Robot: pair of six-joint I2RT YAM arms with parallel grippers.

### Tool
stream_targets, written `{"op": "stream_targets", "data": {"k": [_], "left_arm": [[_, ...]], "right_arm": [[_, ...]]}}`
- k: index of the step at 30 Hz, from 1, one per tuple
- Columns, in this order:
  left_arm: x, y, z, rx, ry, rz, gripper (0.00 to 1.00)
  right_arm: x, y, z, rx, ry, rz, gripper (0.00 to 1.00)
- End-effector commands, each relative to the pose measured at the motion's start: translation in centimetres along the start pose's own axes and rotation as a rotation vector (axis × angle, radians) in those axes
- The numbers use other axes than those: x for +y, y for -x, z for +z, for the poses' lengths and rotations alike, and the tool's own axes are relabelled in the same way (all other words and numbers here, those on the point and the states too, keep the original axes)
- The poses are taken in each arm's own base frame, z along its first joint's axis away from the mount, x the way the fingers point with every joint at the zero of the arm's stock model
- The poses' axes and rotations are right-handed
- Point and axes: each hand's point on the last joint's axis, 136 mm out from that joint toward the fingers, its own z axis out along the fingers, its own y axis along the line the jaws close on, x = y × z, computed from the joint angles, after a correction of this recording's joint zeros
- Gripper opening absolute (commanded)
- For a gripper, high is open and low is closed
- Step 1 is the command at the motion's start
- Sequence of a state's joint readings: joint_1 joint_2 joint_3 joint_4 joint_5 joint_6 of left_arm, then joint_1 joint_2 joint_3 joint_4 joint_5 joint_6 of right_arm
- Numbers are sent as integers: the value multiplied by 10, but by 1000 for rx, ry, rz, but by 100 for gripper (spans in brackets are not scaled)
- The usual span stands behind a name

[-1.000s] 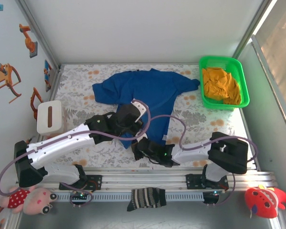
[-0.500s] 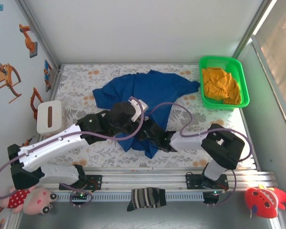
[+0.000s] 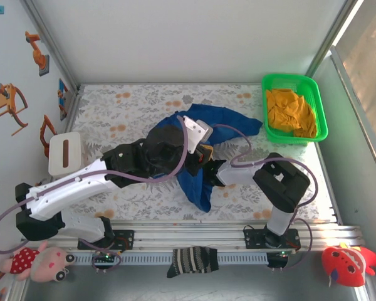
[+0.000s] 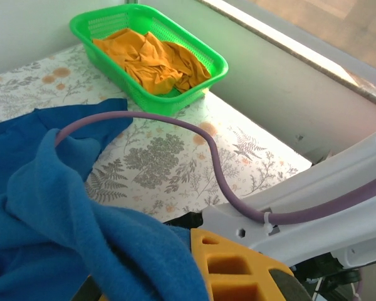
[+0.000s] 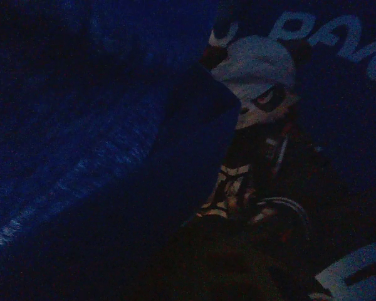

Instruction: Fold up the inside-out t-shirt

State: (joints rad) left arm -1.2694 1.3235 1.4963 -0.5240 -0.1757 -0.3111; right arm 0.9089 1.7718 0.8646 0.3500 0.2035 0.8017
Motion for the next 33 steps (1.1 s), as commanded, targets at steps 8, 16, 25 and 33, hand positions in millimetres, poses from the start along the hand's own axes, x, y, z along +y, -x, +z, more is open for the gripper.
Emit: {"op": "stream_targets", "data": {"k": [8,16,25,33], "left_arm": [[-107,69,-13,-144,-309,-73,0],[-155,92,-8,-154,-401,-51,0],[-160,101,-4,-191,-437,-102,0],[-188,141,-34,-265,-567,-113,0]], "right_arm": [[-38,15,41,83,-36,149,0],[-61,31,48,108,-38,206,40],[-71,15,58,127,-39,297,55],[-82,9,67,127,-93,358,99]]}}
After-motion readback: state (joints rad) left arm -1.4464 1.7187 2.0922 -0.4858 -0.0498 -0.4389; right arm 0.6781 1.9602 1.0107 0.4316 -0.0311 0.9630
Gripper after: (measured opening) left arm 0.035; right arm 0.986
